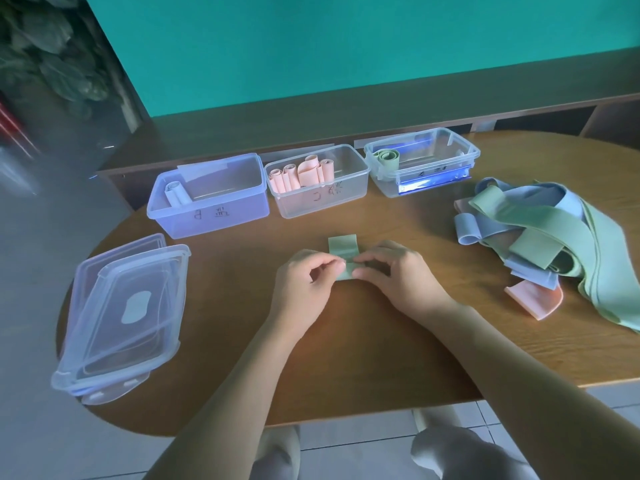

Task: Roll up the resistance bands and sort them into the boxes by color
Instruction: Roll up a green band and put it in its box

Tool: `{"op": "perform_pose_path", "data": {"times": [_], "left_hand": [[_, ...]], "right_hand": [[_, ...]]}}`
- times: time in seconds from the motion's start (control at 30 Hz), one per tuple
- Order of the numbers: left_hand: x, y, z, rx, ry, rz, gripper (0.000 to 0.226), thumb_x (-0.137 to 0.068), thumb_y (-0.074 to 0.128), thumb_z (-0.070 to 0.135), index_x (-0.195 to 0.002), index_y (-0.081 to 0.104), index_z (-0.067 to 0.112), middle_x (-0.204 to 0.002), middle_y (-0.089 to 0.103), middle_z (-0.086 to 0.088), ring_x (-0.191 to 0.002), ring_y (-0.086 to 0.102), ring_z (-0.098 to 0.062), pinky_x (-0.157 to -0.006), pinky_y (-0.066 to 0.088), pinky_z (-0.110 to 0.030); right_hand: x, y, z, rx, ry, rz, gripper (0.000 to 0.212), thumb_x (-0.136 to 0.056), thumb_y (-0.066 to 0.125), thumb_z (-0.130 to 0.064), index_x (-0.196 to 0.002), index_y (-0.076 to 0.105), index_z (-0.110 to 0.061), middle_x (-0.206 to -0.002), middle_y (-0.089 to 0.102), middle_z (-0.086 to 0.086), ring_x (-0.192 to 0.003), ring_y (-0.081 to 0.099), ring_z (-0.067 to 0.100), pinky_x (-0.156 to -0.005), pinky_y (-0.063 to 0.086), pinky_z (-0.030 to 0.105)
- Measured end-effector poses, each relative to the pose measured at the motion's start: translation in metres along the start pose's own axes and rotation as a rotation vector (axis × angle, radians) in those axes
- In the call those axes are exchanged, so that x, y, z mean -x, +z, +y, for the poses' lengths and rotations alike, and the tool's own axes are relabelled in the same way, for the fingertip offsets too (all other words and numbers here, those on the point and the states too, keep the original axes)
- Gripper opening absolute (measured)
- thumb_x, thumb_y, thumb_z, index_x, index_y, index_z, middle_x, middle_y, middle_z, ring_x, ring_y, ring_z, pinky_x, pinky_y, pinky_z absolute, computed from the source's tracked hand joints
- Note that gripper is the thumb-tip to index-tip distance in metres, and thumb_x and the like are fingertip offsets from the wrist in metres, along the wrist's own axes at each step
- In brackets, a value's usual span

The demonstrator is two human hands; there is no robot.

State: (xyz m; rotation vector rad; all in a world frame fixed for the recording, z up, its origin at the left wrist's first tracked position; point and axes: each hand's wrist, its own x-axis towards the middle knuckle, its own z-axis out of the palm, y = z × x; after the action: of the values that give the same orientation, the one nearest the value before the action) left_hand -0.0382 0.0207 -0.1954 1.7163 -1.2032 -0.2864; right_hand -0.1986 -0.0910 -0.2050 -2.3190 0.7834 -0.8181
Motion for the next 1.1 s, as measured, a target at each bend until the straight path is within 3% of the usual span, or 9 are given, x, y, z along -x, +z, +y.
{"op": "perform_pose_path", "data": {"times": [0.13,0.27,0.4,0.63,0.8,0.9,1.1], "left_hand": [[-0.003,0.002,-0.004,-0.078,-0.057,-0.043,0.02,-0.077,0.084,0.034,-0.096,0.077,0.035,-0.095,0.067,0.018,-0.084,0.06,-0.003,-0.07,0.048,-0.016],[-0.01,0.006,-0.009,-0.114,-0.06,-0.038,0.022,-0.082,0.081,0.033,-0.104,0.078,0.034,-0.101,0.065,0.017,-0.086,0.058,-0.001,-0.074,0.046,-0.019],[-0.015,0.007,-0.012,-0.145,-0.053,-0.029,0.025,-0.085,0.078,0.037,-0.11,0.077,0.031,-0.106,0.064,0.014,-0.094,0.058,-0.003,-0.083,0.05,-0.026],[-0.014,0.012,-0.008,-0.136,0.006,0.044,0.007,-0.088,0.075,0.031,-0.095,0.073,0.03,-0.096,0.063,0.015,-0.089,0.06,-0.003,-0.078,0.055,-0.036],[-0.013,0.014,-0.006,-0.325,0.029,0.006,0.031,-0.091,0.071,0.041,-0.119,0.069,0.029,-0.112,0.059,0.011,-0.099,0.059,-0.01,-0.079,0.055,-0.035],[-0.015,0.013,-0.004,-0.393,0.016,-0.003,0.033,-0.093,0.069,0.039,-0.125,0.067,0.03,-0.114,0.057,0.008,-0.101,0.06,-0.015,-0.076,0.051,-0.033],[-0.025,0.013,-0.006,-0.478,0.007,-0.014,0.032,-0.097,0.062,0.044,-0.126,0.068,0.034,-0.112,0.055,0.007,-0.097,0.058,-0.015,-0.071,0.043,-0.028]], "right_hand": [[-0.003,0.0,0.0,-0.003,0.013,-0.007,0.026,-0.089,0.075,-0.035,-0.11,0.077,-0.02,-0.1,0.062,-0.012,-0.086,0.056,0.002,-0.081,0.037,0.006],[-0.004,0.001,-0.002,0.008,0.009,0.007,0.02,-0.093,0.072,-0.03,-0.111,0.071,-0.022,-0.104,0.054,-0.014,-0.083,0.055,0.0,-0.081,0.039,0.007],[-0.004,0.0,-0.002,0.001,-0.028,0.002,0.017,-0.091,0.075,-0.027,-0.107,0.072,-0.022,-0.102,0.057,-0.016,-0.082,0.055,-0.007,-0.078,0.037,0.004],[-0.011,0.004,0.003,0.015,0.002,0.04,0.022,-0.088,0.078,-0.028,-0.108,0.075,-0.02,-0.097,0.057,-0.015,-0.075,0.054,-0.004,-0.073,0.038,0.006],[-0.018,0.008,0.003,0.031,0.058,0.03,0.025,-0.096,0.068,-0.031,-0.117,0.074,-0.018,-0.108,0.062,-0.007,-0.088,0.058,0.009,-0.086,0.05,0.03],[-0.02,0.008,0.0,0.046,0.075,0.013,0.028,-0.098,0.064,-0.034,-0.123,0.07,-0.024,-0.116,0.06,-0.006,-0.097,0.06,0.014,-0.089,0.05,0.034],[-0.02,0.006,-0.001,0.077,0.088,-0.002,0.021,-0.095,0.068,-0.026,-0.117,0.066,-0.027,-0.107,0.047,-0.016,-0.075,0.048,0.005,-0.079,0.048,0.031]]}}
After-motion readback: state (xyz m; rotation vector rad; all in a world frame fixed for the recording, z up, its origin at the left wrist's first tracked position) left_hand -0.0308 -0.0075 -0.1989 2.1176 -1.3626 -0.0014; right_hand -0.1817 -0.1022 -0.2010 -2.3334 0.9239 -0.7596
